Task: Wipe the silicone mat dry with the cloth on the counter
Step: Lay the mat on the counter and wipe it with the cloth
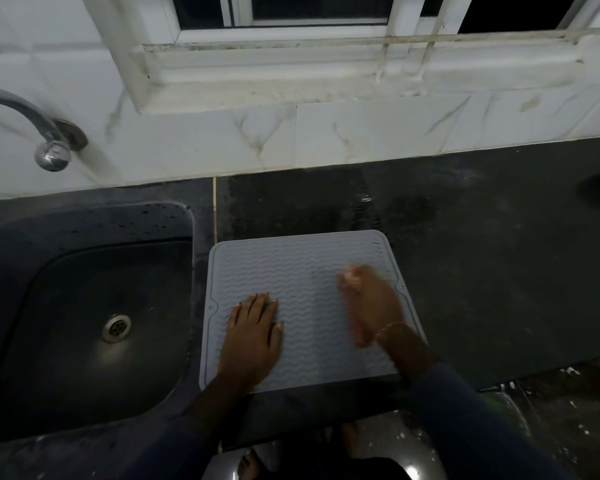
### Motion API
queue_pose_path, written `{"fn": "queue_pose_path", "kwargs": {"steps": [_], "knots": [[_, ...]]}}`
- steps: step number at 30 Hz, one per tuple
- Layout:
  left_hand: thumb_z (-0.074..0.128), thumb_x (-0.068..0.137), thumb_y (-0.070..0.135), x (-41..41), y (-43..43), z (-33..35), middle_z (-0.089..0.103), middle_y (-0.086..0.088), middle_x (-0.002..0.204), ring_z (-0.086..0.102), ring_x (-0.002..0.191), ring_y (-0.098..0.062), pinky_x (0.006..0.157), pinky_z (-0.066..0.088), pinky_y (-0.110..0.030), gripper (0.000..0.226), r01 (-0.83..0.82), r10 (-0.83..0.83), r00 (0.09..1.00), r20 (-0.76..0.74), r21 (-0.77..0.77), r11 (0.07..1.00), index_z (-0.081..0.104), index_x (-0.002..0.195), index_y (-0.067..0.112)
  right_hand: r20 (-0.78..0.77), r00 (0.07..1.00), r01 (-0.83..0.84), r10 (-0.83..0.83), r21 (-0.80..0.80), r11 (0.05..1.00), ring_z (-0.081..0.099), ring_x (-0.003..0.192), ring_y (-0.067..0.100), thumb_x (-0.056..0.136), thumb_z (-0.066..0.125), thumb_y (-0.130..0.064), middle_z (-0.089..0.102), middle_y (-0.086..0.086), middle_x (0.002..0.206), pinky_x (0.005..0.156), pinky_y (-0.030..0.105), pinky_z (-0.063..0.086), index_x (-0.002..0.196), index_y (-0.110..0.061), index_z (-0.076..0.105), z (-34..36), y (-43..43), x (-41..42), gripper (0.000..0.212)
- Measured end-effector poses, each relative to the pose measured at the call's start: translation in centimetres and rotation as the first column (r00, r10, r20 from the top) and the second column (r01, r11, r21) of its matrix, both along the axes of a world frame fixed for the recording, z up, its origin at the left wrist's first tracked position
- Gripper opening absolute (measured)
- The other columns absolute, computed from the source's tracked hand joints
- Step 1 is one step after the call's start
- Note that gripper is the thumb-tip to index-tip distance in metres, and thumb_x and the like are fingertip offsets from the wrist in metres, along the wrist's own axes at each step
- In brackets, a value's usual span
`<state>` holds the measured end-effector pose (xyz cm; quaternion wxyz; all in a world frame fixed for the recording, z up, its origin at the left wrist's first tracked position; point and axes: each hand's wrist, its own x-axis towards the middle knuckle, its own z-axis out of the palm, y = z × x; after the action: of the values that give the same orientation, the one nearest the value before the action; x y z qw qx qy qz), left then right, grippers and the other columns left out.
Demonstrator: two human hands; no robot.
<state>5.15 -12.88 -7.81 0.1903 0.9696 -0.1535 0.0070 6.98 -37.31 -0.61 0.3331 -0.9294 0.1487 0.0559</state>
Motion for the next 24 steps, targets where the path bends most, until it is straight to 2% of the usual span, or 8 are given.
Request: {"fn": "queue_pose_path", "kwargs": {"steps": [3,5,10,13,15,19,22,24], "knots": [[0.030,0.097,0.043,0.0,0.0,0.0,0.043,-0.008,0.148,0.032,0.140,-0.025,0.117,0.016,-0.044,0.054,0.002,-0.002,1.000,0.006,-0.003,1.000,0.049,0.138,0.016,0.015,0.977,-0.215,0.215,0.066,0.974,0.064,0.097,0.019,0.095,0.050,-0.049,0.068,-0.001,0.105,0.087,0.036,0.049,0.108,-0.027,0.059,-0.6,7.4,-0.3,0.027],[0.030,0.096,0.043,0.0,0.0,0.0,0.045,-0.009,0.147,0.035,0.138,-0.026,0.117,0.018,-0.045,0.054,0.003,-0.003,1.000,0.017,-0.003,1.000,0.051,0.137,0.015,-0.026,0.965,-0.258,0.259,0.039,0.965,0.063,0.103,0.024,0.095,0.049,-0.053,0.067,0.003,0.111,0.089,0.037,0.049,0.116,-0.023,0.058,-1.0,9.2,-0.6,0.038],[0.027,0.097,0.045,0.0,0.2,-0.1,0.041,-0.006,0.151,0.030,0.142,-0.022,0.119,0.015,-0.043,0.057,0.012,-0.012,1.000,0.006,-0.008,1.000,0.046,0.142,0.017,-0.078,0.997,0.001,-0.005,-0.050,0.999,0.062,0.093,0.019,0.093,0.048,-0.059,0.062,-0.007,0.095,0.088,0.035,0.046,0.109,-0.029,0.057,-0.9,-0.2,-0.1,0.035],[0.028,0.097,0.044,0.0,0.1,0.1,0.043,-0.007,0.149,0.032,0.141,-0.023,0.118,0.017,-0.044,0.056,0.009,-0.008,1.000,0.015,-0.021,1.000,0.048,0.141,0.015,-0.149,0.967,0.175,-0.206,-0.198,0.964,0.062,0.105,0.033,0.089,0.046,-0.066,0.064,0.009,0.113,0.089,0.040,0.046,0.121,-0.024,0.055,-1.0,-5.7,0.6,0.053],[0.028,0.097,0.044,0.0,0.0,0.1,0.043,-0.007,0.149,0.033,0.140,-0.023,0.118,0.017,-0.045,0.056,0.006,-0.006,1.000,0.013,-0.019,1.000,0.049,0.140,0.015,-0.142,0.961,0.208,-0.238,-0.197,0.958,0.061,0.107,0.035,0.091,0.045,-0.062,0.063,0.013,0.119,0.091,0.042,0.046,0.121,-0.020,0.054,-0.9,-5.4,0.8,0.052],[0.029,0.096,0.044,0.0,0.0,0.1,0.043,-0.006,0.149,0.032,0.140,-0.023,0.118,0.016,-0.045,0.056,-0.001,0.001,1.000,0.009,-0.019,1.000,0.049,0.140,0.016,-0.031,0.999,-0.017,0.017,-0.005,1.000,0.063,0.090,0.013,0.093,0.048,-0.057,0.065,-0.008,0.096,0.084,0.037,0.051,0.104,-0.031,0.056,-0.9,2.1,-0.3,0.029],[0.032,0.096,0.043,0.0,0.0,0.1,0.045,-0.007,0.147,0.035,0.139,-0.024,0.117,0.019,-0.045,0.054,-0.015,0.015,1.000,0.009,-0.023,1.000,0.051,0.138,0.016,-0.051,0.980,-0.194,0.193,-0.009,0.981,0.063,0.098,0.015,0.090,0.048,-0.064,0.067,-0.005,0.106,0.090,0.039,0.050,0.115,-0.029,0.057,-2.1,6.7,-1.6,0.045],[0.034,0.095,0.042,0.0,0.1,0.3,0.049,-0.008,0.144,0.038,0.135,-0.025,0.115,0.022,-0.045,0.052,-0.021,0.021,1.000,-0.003,-0.022,1.000,0.054,0.135,0.015,-0.066,0.986,-0.151,0.151,0.006,0.988,0.063,0.101,0.018,0.086,0.049,-0.068,0.068,-0.004,0.110,0.092,0.038,0.049,0.118,-0.028,0.058,-2.2,5.9,-1.6,0.052]]}}
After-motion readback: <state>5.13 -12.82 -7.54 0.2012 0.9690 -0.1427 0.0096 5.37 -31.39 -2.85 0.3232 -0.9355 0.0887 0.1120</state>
